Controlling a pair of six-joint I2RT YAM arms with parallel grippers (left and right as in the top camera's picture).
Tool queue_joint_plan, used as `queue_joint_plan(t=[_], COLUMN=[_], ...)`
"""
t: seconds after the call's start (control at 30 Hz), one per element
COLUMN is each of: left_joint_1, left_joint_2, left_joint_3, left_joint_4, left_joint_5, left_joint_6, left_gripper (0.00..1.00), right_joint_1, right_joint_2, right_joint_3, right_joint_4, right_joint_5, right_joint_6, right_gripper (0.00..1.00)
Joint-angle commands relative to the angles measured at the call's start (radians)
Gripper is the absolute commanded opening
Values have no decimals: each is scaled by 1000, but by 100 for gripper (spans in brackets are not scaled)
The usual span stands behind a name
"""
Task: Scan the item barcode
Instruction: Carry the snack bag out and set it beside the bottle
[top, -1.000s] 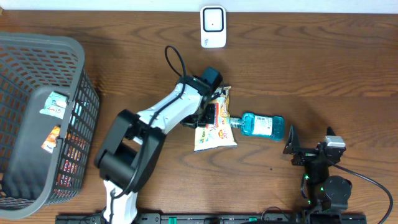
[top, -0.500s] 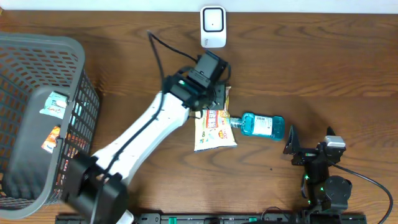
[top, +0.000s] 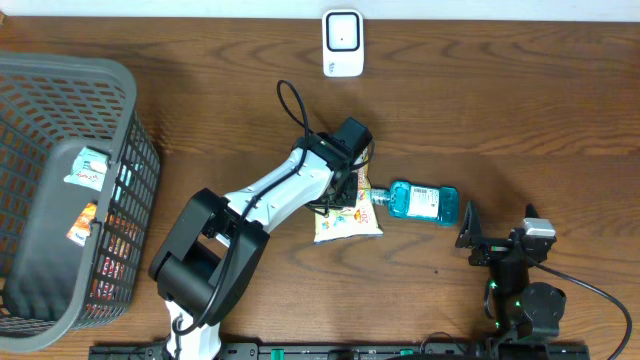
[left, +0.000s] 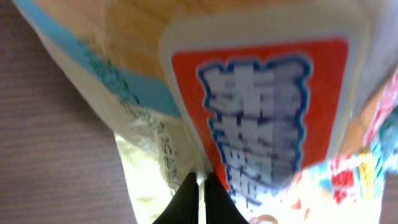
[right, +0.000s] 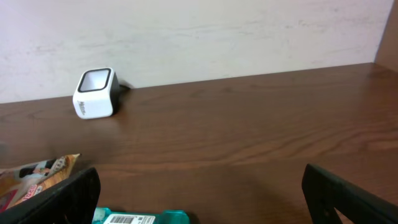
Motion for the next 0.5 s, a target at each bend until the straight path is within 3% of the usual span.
queue_joint_plan(t=[0.0, 0.1, 0.13, 0.2, 0.23, 0.47], left_joint_1=[5, 30, 38, 56, 68, 246], left_joint_2=[-66, -201, -237, -320, -366, -655], left_joint_3=[79, 212, 246, 309, 332, 366], left_joint_4=[-83, -211, -230, -243, -238, -133], left_joint_5=[-34, -172, -204, -279, -319, -624], left_joint_6=[75, 132, 152, 193, 206, 219], left_gripper=[7, 8, 27, 80, 100, 100], right_joint_1=[8, 8, 8, 8, 8, 8], right_joint_2=[-5, -5, -5, -5, -5, -5], right_joint_3=[-1, -1, -1, -1, -1, -1], right_joint_4=[-5, -5, -5, -4, -5, -5], right_joint_5=[9, 9, 9, 8, 9, 9], right_joint_6=[-6, -6, -6, -6, -6, -6], right_gripper=[99, 99, 99, 99, 99, 99])
